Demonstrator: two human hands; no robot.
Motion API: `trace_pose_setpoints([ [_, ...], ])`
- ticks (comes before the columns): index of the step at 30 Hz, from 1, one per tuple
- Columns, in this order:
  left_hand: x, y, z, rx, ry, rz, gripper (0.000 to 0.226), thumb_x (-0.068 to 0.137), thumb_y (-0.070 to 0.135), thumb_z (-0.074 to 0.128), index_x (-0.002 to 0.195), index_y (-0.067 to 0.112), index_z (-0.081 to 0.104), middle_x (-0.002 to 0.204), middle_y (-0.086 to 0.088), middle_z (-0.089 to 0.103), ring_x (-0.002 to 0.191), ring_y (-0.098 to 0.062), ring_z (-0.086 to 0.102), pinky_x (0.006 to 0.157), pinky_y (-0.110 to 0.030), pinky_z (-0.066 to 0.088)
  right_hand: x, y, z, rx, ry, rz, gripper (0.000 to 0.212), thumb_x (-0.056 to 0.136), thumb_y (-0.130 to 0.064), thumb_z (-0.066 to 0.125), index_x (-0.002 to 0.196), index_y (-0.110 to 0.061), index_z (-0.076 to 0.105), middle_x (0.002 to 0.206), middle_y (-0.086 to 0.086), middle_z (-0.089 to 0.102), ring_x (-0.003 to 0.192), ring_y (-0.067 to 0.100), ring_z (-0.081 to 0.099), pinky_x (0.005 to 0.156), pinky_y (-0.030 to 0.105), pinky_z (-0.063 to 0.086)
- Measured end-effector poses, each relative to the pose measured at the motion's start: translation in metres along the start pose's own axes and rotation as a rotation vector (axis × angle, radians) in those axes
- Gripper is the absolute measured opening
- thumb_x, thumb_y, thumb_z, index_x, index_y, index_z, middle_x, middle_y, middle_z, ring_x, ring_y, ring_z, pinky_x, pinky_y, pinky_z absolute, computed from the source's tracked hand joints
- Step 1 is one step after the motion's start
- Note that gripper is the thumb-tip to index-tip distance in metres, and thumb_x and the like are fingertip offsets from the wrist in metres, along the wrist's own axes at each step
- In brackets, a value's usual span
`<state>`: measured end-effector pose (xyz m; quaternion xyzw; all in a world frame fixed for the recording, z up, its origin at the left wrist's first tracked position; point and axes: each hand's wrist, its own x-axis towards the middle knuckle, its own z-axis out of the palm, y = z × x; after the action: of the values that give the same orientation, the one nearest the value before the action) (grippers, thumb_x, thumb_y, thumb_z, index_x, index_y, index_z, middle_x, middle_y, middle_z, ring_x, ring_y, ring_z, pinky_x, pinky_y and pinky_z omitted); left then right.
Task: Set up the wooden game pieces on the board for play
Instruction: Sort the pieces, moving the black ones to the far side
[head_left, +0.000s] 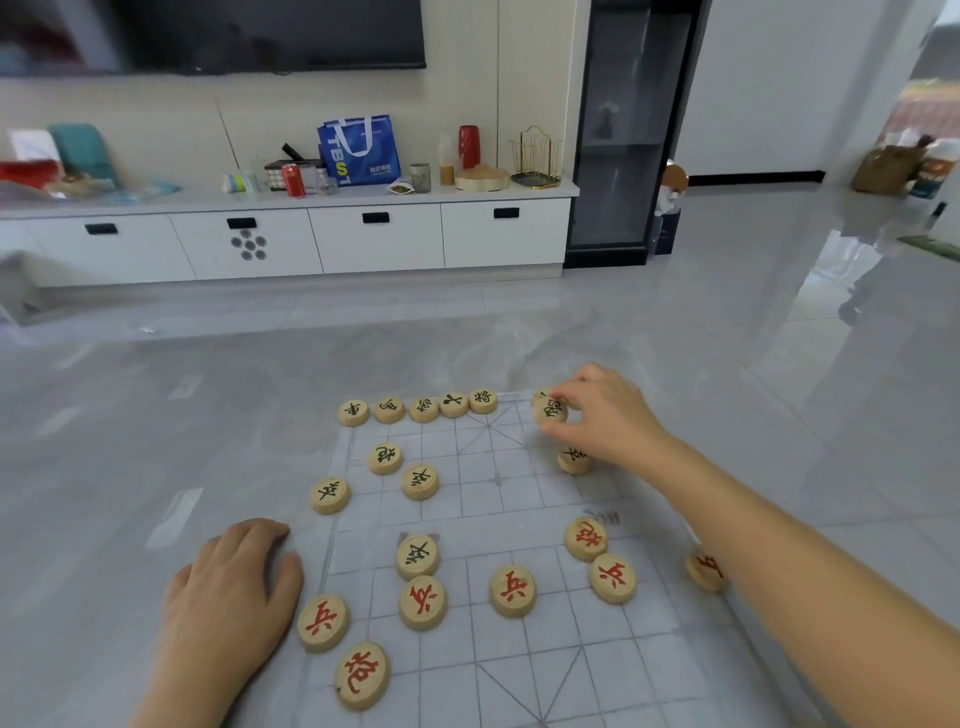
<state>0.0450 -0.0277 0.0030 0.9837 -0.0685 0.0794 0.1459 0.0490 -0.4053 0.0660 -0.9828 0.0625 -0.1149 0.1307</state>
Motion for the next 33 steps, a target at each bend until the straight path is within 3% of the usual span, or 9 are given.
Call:
trace_pose_setpoints([
  [9, -0.001, 0.001, 0.001, -0.029, 0.032, 0.004, 0.032, 0.087, 0.043, 0.041, 0.112, 0.03, 0.055, 0.117, 0.011, 0.056, 0.11, -0.015, 0.05, 0.091, -0.034, 0.035, 0.065, -0.01, 0.051, -0.257, -0.052, 0.064, 0.038, 0.086, -0.051, 0.051, 0.114, -0.027, 0.06, 0.122, 0.003, 0.047, 0.114, 0.025, 0.04, 0.089, 0.035, 0.033],
  [18, -0.001, 0.0, 0.0, -0.017, 0.033, 0.005, 0.029, 0.088, 0.037, 0.049, 0.114, 0.027, 0.056, 0.118, 0.008, 0.057, 0.111, -0.017, 0.051, 0.092, -0.035, 0.036, 0.045, -0.001, 0.03, -0.015, -0.101, 0.169, 0.061, 0.084, -0.058, 0.053, 0.139, -0.035, 0.039, 0.14, 0.001, 0.037, 0.129, 0.025, 0.03, 0.102, 0.037, 0.027],
  [26, 0.0, 0.001, 0.0, -0.008, 0.025, 0.01, 0.028, 0.089, 0.036, 0.05, 0.114, 0.025, 0.057, 0.118, 0.005, 0.058, 0.11, -0.02, 0.051, 0.091, -0.039, 0.037, -0.021, 0.034, -0.028, 0.118, -0.039, 0.187, 0.052, 0.084, -0.048, 0.059, 0.132, -0.033, 0.047, 0.135, 0.002, 0.043, 0.129, 0.026, 0.032, 0.105, 0.041, 0.029],
  [33, 0.001, 0.0, -0.001, -0.001, 0.021, 0.007, 0.027, 0.089, 0.034, 0.051, 0.114, 0.023, 0.057, 0.12, 0.0, 0.058, 0.113, -0.026, 0.05, 0.091, -0.044, 0.035, -0.104, 0.034, -0.038, 0.237, -0.198, 0.048, 0.034, 0.078, -0.045, 0.068, 0.11, -0.038, 0.059, 0.115, -0.008, 0.051, 0.113, 0.013, 0.044, 0.096, 0.027, 0.035],
])
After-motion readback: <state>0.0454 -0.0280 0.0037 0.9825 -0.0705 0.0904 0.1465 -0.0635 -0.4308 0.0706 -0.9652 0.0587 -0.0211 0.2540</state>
